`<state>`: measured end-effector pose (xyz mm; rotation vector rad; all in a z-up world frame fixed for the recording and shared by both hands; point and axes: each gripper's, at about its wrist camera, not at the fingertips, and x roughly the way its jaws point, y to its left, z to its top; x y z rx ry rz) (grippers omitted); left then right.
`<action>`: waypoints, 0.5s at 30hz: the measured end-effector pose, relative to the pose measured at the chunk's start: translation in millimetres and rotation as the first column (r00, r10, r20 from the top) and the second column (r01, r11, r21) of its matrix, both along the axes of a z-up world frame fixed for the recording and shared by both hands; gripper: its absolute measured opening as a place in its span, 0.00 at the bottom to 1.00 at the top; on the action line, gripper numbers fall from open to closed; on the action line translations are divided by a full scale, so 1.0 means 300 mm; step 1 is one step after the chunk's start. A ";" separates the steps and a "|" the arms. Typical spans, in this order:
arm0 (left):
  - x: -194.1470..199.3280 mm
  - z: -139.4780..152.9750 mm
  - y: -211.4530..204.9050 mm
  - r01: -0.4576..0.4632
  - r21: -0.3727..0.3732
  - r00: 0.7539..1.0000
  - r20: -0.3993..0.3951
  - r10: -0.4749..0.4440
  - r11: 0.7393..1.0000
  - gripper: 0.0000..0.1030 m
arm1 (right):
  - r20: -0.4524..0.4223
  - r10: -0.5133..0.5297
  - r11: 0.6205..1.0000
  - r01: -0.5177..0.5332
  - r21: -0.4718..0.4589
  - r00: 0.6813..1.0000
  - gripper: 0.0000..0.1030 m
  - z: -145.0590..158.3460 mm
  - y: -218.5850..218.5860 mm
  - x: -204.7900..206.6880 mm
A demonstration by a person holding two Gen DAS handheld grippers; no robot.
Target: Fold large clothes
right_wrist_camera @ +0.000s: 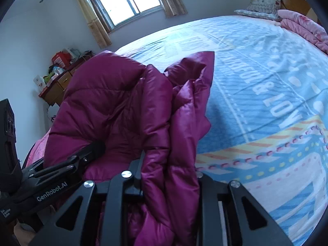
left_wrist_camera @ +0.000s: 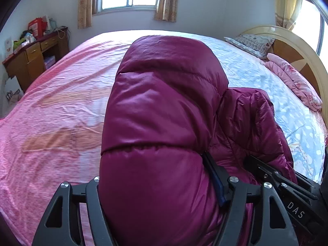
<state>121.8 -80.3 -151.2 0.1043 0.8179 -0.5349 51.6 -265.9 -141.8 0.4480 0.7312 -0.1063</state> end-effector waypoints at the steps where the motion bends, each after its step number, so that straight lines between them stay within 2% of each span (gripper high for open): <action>1: 0.004 0.001 0.012 -0.009 -0.001 1.000 0.002 0.009 1.000 0.68 | 0.001 0.009 1.000 -0.009 -0.003 1.000 0.25 0.003 0.015 0.013; 9: 0.071 0.006 0.152 -0.120 -0.005 0.993 0.008 0.120 0.993 0.66 | 0.011 0.115 0.993 -0.114 -0.034 0.993 0.24 0.024 0.154 0.106; 15: 0.134 0.014 0.325 -0.247 0.001 0.969 0.024 0.247 0.969 0.65 | 0.024 0.236 0.971 -0.235 -0.048 0.971 0.23 0.044 0.305 0.237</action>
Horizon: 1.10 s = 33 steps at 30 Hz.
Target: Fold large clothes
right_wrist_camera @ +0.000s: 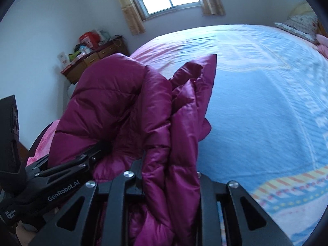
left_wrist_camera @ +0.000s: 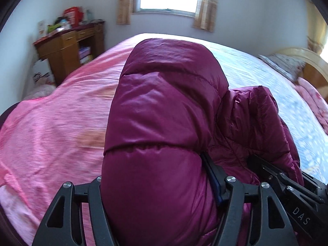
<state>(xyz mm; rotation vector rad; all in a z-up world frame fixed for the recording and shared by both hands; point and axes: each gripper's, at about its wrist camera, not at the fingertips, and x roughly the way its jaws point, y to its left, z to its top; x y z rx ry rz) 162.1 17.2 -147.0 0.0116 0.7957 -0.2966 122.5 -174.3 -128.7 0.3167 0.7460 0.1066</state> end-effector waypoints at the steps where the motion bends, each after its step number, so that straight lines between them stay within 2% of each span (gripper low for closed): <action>1: 0.011 0.002 0.029 -0.023 0.003 1.000 0.003 0.023 1.000 0.65 | 0.002 0.016 1.000 -0.016 -0.001 1.000 0.23 0.002 0.016 0.014; 6: 0.072 0.021 0.167 -0.141 0.016 0.990 0.028 0.140 0.990 0.65 | 0.023 0.136 0.991 -0.136 0.001 0.990 0.22 0.032 0.177 0.139; 12: 0.148 0.068 0.283 -0.239 0.068 0.968 0.098 0.232 0.969 0.65 | 0.076 0.237 0.971 -0.238 0.002 0.968 0.22 0.048 0.309 0.252; 17: 0.224 0.087 0.359 -0.302 0.129 0.946 0.164 0.280 0.944 0.65 | 0.132 0.289 0.957 -0.292 -0.003 0.948 0.22 0.052 0.389 0.368; 22: 0.324 0.044 0.412 -0.347 0.175 0.928 0.202 0.312 0.921 0.65 | 0.148 0.304 0.953 -0.302 -0.032 0.941 0.22 0.026 0.467 0.506; 27: 0.432 -0.041 0.439 -0.360 0.198 0.932 0.127 0.341 0.912 0.65 | 0.090 0.308 0.949 -0.299 -0.099 0.947 0.22 -0.064 0.500 0.596; 29: 0.455 -0.056 0.441 -0.361 0.204 0.932 0.101 0.348 0.910 0.69 | 0.084 0.311 0.947 -0.302 -0.104 0.947 0.24 -0.095 0.494 0.593; 33: 0.490 -0.088 0.462 -0.374 0.186 0.927 0.038 0.373 0.909 0.79 | 0.032 0.298 0.954 -0.298 0.018 0.954 0.27 -0.143 0.435 0.617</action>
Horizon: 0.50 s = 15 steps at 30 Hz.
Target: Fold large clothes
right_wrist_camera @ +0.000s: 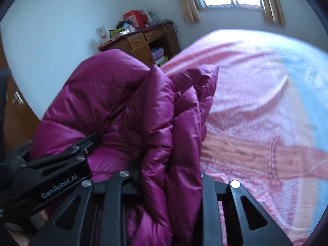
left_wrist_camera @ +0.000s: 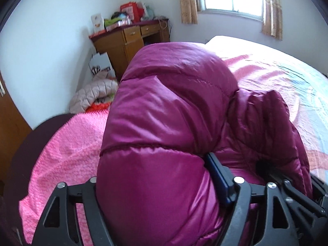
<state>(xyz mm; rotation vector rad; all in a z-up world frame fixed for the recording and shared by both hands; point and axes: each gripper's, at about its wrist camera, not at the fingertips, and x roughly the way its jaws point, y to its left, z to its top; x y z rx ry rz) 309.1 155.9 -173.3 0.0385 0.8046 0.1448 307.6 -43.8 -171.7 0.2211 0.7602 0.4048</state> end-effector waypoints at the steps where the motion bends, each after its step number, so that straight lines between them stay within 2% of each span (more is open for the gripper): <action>1: 0.010 -0.004 0.009 -0.004 -0.020 1.000 -0.013 0.004 1.000 0.81 | -0.019 -0.003 0.999 0.003 0.032 1.000 0.28 -0.009 -0.017 0.003; 4: 0.034 -0.020 0.049 -0.015 -0.106 0.998 -0.065 0.008 0.994 0.86 | -0.049 -0.005 0.997 0.009 0.079 0.999 0.32 -0.012 -0.033 0.010; 6: 0.036 -0.026 0.065 -0.019 -0.159 0.996 -0.093 0.004 0.987 0.88 | -0.065 -0.019 0.996 0.025 0.088 0.998 0.42 -0.010 -0.038 0.017; 7: 0.038 -0.027 0.073 -0.018 -0.178 0.995 -0.102 0.000 0.984 0.89 | -0.071 -0.026 0.995 0.032 0.090 0.997 0.44 -0.010 -0.048 0.000; 9: 0.026 -0.027 0.079 -0.013 -0.199 0.995 -0.102 -0.008 0.980 0.90 | -0.063 -0.033 0.995 0.039 0.088 0.997 0.48 0.010 -0.059 -0.040; 11: 0.022 -0.023 0.081 -0.011 -0.195 0.995 -0.095 -0.007 0.981 0.90 | -0.026 -0.068 0.995 0.069 0.070 0.997 0.49 0.049 -0.068 -0.106; 13: 0.017 -0.017 0.074 -0.013 -0.187 0.996 -0.089 -0.004 0.982 0.90 | 0.041 -0.114 0.993 0.113 0.029 0.993 0.40 0.105 -0.059 -0.174; 14: 0.012 -0.017 0.074 -0.015 -0.182 0.996 -0.087 -0.001 0.983 0.90 | 0.085 -0.123 0.992 0.123 0.003 0.989 0.23 0.140 -0.048 -0.205; 15: 0.014 -0.011 0.070 -0.016 -0.181 0.996 -0.087 0.000 0.983 0.90 | 0.128 -0.125 0.991 0.130 -0.030 0.984 0.12 0.180 -0.036 -0.237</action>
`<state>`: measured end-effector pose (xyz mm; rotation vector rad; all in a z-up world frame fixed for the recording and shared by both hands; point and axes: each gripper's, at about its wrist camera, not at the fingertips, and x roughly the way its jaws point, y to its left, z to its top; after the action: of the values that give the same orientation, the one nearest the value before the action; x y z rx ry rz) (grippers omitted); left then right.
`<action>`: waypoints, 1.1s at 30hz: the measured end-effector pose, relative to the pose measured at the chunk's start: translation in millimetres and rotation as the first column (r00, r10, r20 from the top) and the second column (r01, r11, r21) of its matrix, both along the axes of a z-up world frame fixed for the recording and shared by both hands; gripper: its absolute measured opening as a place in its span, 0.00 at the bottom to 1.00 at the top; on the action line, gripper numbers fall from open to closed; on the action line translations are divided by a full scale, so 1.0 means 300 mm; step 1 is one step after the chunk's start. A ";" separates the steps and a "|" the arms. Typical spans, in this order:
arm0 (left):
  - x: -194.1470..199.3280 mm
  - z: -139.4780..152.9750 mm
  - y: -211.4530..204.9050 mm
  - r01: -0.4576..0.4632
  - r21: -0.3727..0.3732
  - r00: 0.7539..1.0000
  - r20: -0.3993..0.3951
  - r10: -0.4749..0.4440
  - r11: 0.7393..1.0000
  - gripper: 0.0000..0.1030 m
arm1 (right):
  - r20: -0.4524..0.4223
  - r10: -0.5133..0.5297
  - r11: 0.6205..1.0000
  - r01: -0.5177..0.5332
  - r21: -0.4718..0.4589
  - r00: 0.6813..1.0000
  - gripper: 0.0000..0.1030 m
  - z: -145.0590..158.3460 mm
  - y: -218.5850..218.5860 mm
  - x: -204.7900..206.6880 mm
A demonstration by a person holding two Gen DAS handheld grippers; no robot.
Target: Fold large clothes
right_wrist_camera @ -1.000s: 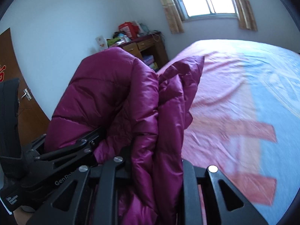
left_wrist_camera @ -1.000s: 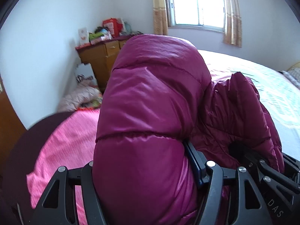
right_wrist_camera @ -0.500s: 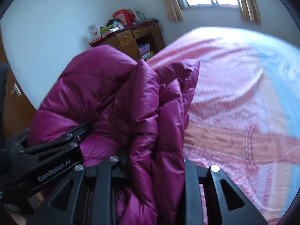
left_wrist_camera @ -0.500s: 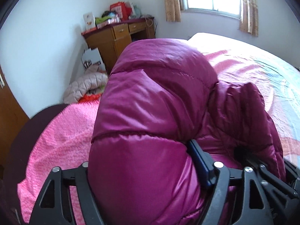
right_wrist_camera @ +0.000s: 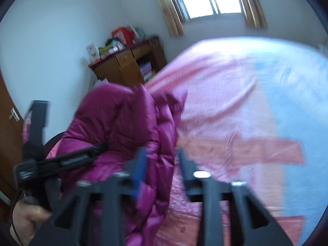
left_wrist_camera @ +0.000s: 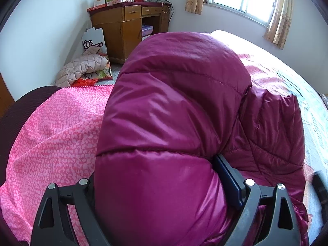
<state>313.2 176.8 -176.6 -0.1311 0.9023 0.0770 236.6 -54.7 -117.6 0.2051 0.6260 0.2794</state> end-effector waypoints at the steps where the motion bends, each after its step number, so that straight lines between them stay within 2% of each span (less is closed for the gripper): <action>1: 0.000 0.000 -0.006 0.000 0.001 1.000 0.000 0.000 1.000 0.90 | 0.039 -0.019 0.999 0.020 -0.041 0.999 0.12 0.044 0.015 -0.024; 3: 0.001 -0.001 -0.003 -0.003 0.007 1.000 0.001 0.003 1.000 0.90 | 0.093 -0.021 0.997 0.028 -0.072 0.995 0.12 0.114 0.043 -0.037; 6: 0.004 0.000 -0.016 -0.007 0.033 1.000 0.005 0.007 0.999 0.90 | 0.065 0.024 0.996 -0.018 -0.085 0.998 0.12 0.162 0.125 0.064; 8: 0.005 -0.001 -0.020 -0.007 0.042 1.000 0.007 0.006 0.999 0.90 | 0.021 0.046 0.996 -0.044 -0.084 0.999 0.12 0.146 0.171 0.147; 11: 0.010 -0.004 -0.014 -0.006 0.029 1.000 0.004 0.006 1.000 0.90 | -0.110 0.020 0.994 -0.032 -0.104 0.994 0.12 0.035 0.191 0.244; 14: 0.014 -0.003 -0.019 -0.001 0.032 1.000 0.006 0.001 0.999 0.91 | -0.163 -0.012 0.996 -0.003 -0.093 0.987 0.05 -0.051 0.155 0.280; 16: 0.018 -0.004 -0.024 -0.001 0.041 1.000 0.008 0.001 0.999 0.92 | -0.161 -0.004 0.997 -0.009 -0.079 0.987 0.02 -0.095 0.132 0.282; 18: 0.028 0.002 -0.027 -0.005 0.049 1.000 0.008 0.004 0.999 0.92 | -0.146 -0.002 0.994 -0.014 -0.109 0.989 0.01 -0.106 0.142 0.283; 21: 0.041 -0.001 -0.024 -0.012 0.044 1.000 0.003 0.012 0.999 0.92 | -0.185 0.005 0.995 -0.024 -0.100 0.983 0.00 -0.124 0.134 0.303; 27: -0.002 0.034 -0.019 0.012 0.034 1.000 0.004 -0.012 0.999 0.92 | -0.169 0.003 0.989 -0.028 -0.146 0.986 0.00 -0.116 0.155 0.296; 29: -0.041 0.089 -0.015 0.012 0.072 1.000 0.028 -0.014 0.997 0.92 | -0.167 0.003 0.989 -0.027 -0.145 0.986 0.00 -0.114 0.157 0.293; 31: -0.079 0.143 -0.020 -0.006 0.140 0.996 0.088 -0.006 0.990 0.92 | -0.166 0.002 0.990 -0.026 -0.141 0.986 0.00 -0.115 0.154 0.291; 33: -0.099 0.178 -0.031 -0.029 0.233 0.991 0.133 -0.003 0.972 0.92 | -0.163 -0.001 0.989 -0.023 -0.146 0.987 0.00 -0.116 0.160 0.288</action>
<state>283.5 167.4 -123.1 0.0776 0.7538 0.1845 323.1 -6.7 -152.5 0.0822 0.8071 0.2269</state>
